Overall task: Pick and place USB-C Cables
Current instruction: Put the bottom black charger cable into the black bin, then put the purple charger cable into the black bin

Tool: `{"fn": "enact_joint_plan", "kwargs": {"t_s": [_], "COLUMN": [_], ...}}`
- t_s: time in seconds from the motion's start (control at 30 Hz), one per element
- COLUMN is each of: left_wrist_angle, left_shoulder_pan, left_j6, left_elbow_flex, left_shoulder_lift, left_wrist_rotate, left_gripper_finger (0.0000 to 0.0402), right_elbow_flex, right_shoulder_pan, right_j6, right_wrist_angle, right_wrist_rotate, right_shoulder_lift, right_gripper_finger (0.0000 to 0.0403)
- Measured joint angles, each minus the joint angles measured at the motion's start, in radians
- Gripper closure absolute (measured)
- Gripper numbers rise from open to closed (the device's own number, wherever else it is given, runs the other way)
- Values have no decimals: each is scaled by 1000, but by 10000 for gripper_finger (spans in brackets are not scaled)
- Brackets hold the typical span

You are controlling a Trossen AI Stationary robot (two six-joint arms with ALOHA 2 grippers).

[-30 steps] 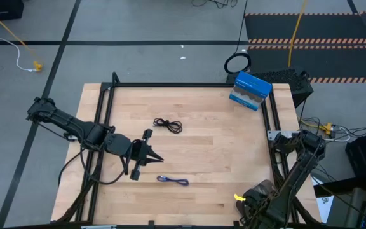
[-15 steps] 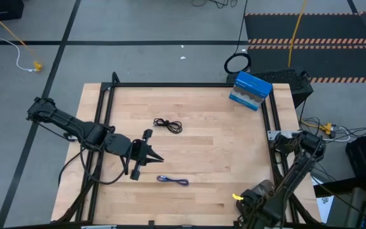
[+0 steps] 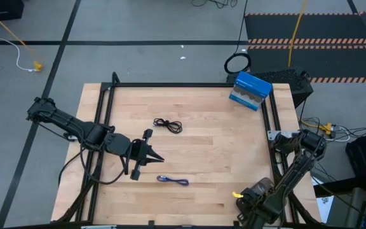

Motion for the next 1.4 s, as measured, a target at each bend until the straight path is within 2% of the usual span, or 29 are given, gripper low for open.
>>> {"fn": "enact_joint_plan", "kwargs": {"t_s": [0.17,0.3,0.63,0.87,1.07,1.4], "left_wrist_angle": [-1,-1,-5,-5,-5,2], "left_shoulder_pan": [0,0,0,0,0,0], "left_j6": [0,0,-1,-4,-14,-65], "left_elbow_flex": [0,0,0,0,0,0], "left_shoulder_lift": [0,0,0,0,0,13], "left_wrist_rotate": [0,0,0,0,0,-4], "left_gripper_finger": [376,376,376,376,376,376], "right_elbow_flex": [0,0,0,0,0,0], "right_shoulder_pan": [0,0,-4,-33,-78,-132], "right_j6": [10,54,67,-18,-160,-503], "right_wrist_angle": [0,-16,-75,-144,-251,-181], "right_wrist_rotate": [4,7,156,175,379,846], "right_shoulder_lift": [-63,-132,-333,-441,-467,-413], "right_gripper_finger": [280,266,272,275,275,276]}}
